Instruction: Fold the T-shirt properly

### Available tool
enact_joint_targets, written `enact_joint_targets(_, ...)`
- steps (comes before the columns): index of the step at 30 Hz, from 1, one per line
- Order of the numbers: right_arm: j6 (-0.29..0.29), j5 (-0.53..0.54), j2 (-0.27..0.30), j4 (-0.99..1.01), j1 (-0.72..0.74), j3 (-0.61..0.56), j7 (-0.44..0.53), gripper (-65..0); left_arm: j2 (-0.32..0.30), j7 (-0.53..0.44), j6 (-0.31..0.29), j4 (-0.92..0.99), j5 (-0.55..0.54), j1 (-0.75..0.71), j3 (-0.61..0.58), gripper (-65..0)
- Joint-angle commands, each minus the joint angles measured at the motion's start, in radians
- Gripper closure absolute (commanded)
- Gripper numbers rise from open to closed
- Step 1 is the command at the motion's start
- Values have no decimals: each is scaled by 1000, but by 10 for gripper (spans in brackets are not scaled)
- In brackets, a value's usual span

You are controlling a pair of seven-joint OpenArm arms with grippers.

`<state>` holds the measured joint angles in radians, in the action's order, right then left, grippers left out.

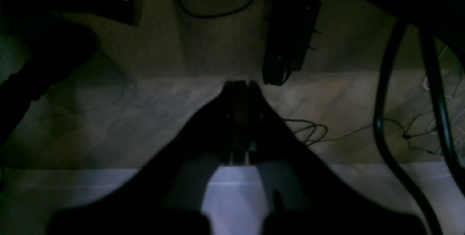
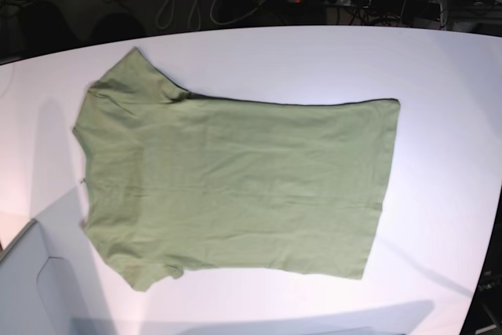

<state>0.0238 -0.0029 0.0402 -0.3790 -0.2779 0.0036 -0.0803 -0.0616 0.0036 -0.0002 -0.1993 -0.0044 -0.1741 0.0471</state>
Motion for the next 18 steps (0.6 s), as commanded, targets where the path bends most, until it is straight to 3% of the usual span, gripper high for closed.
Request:
enact_joint_targets(1, -25, 1, 16, -42, -34, -1, -6, -1, -5, 2, 1, -2, -1, -11, 0, 0)
enact_joint_targets(4, -25, 1, 25, -186, -113, -1, -42, -1, -7, -3, 1, -19, -1, -46, 0, 0)
enact_joint_targets(7, -25, 1, 53, -380, -215, -1, -102, -1, -17, 2, 1, -160, -1, -127, 0, 0)
enact_joint_targets(18, -25, 2, 183, -1175, -617, 8, -292, -1, -83, 5, 1, -1021, -3, -631, 1, 0)
